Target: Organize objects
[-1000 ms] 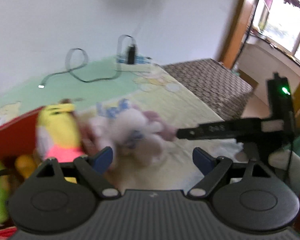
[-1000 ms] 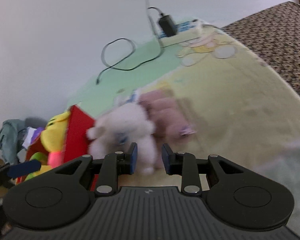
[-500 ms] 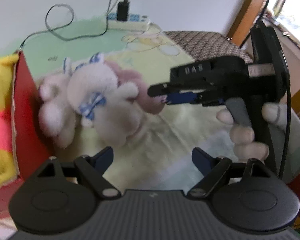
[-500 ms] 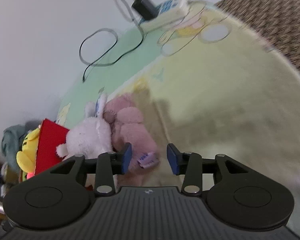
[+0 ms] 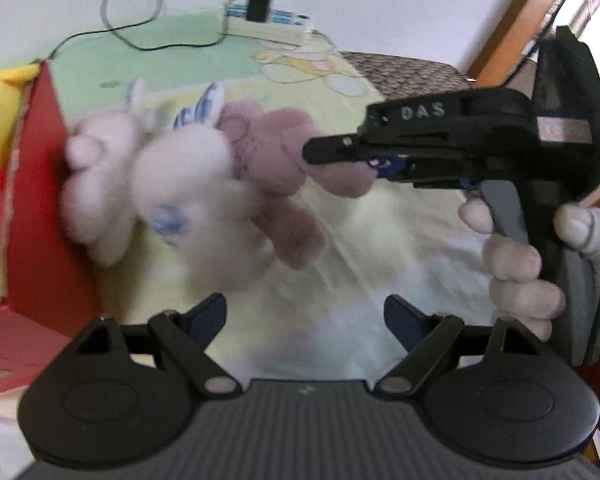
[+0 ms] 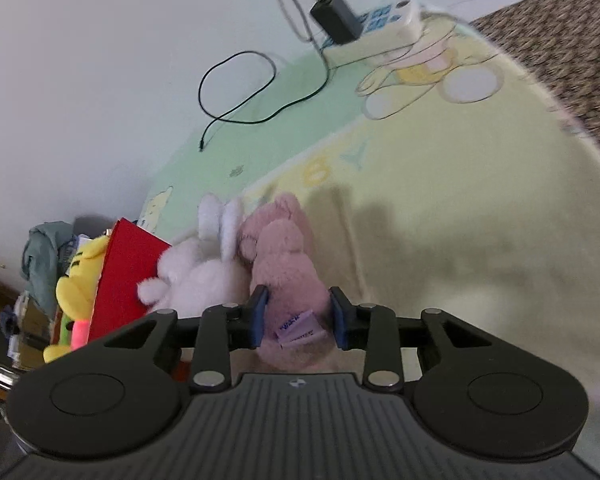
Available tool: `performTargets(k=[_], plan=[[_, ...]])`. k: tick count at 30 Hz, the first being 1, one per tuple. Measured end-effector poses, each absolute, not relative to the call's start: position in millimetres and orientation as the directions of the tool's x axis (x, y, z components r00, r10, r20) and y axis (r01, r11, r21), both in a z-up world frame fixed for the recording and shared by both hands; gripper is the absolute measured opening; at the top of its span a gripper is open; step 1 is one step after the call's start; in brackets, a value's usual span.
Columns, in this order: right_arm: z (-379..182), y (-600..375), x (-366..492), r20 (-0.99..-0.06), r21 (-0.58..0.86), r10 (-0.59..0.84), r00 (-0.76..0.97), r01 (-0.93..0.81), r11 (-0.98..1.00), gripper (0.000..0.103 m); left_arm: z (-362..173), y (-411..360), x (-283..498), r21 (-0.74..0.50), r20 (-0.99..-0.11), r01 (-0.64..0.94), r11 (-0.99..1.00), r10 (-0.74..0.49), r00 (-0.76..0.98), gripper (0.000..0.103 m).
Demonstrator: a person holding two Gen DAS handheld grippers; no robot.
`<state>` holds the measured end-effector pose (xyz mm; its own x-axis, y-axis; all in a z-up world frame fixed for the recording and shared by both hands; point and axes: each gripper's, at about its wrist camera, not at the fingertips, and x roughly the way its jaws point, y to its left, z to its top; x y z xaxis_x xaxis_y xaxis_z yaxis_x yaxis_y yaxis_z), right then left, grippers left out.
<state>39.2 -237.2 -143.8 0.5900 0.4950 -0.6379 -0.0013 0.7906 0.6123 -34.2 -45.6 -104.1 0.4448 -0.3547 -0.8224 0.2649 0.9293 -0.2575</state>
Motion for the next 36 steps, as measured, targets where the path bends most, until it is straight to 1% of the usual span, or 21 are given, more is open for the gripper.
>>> performTargets(k=[4,8,12,16,19,20,21,23,25,28,34,36], plan=[[-142.9,-262.1,9.0,-0.654,0.621,0.482,0.582,0.049,0.783,0.035,-102.1,-60.2,-38.9,-0.291,-0.812,0.333,0.897,-0.415,0.410,0.086],[-152.2,-282.9,-19.7,-0.673,0.645,0.491,0.553,0.114,0.756,0.035,-107.5,-75.1,-36.6,-0.307,-0.810,0.382,0.872,-0.450,0.377,0.087],[-160.1,-293.2,-44.8,-0.693,0.652,0.500,0.520,0.156,0.742,0.035,-118.9,-85.5,-32.6,-0.371,-0.811,0.395,0.840,-0.500,0.304,0.086],[-166.4,-294.4,-59.1,-0.702,0.654,0.525,0.481,0.145,0.742,0.038,-126.3,-95.8,-22.7,-0.408,-0.807,0.400,0.821,-0.529,0.262,0.087],[-163.3,-295.7,-55.4,-0.712,0.624,0.493,0.501,0.128,0.771,0.041,-133.0,-105.0,-15.6,-0.401,-0.819,0.401,0.824,-0.518,0.246,0.087],[-162.1,-295.4,-52.2,-0.711,0.613,0.480,0.515,0.119,0.781,0.047,-135.0,-107.5,-12.9,-0.393,-0.823,0.401,0.828,-0.511,0.247,0.087],[-161.5,-296.5,-47.7,-0.707,0.603,0.466,0.531,0.110,0.790,0.055,-136.1,-108.8,-9.8,-0.385,-0.828,0.398,0.833,-0.502,0.249,0.087],[-162.8,-298.4,-36.4,-0.707,0.585,0.440,0.554,0.109,0.803,0.063,-138.1,-112.8,-3.3,-0.375,-0.834,0.398,0.838,-0.492,0.250,0.087],[-168.0,-298.4,-23.6,-0.702,0.589,0.452,0.550,0.092,0.803,0.063,-139.5,-116.2,2.8,-0.379,-0.833,0.397,0.836,-0.495,0.247,0.087],[-177.1,-295.7,-9.5,-0.721,0.570,0.440,0.535,0.099,0.815,0.064,-143.9,-120.3,5.5,-0.381,-0.842,0.390,0.838,-0.489,0.228,0.087],[-184.2,-300.4,-9.0,-0.716,0.586,0.463,0.522,0.090,0.805,0.065,-144.3,-124.7,1.1,-0.360,-0.845,0.423,0.831,-0.483,0.230,0.086],[-185.8,-297.3,-9.6,-0.711,0.611,0.505,0.490,0.072,0.789,0.061,-145.1,-123.5,0.9,-0.354,-0.849,0.421,0.835,-0.476,0.228,0.087]])
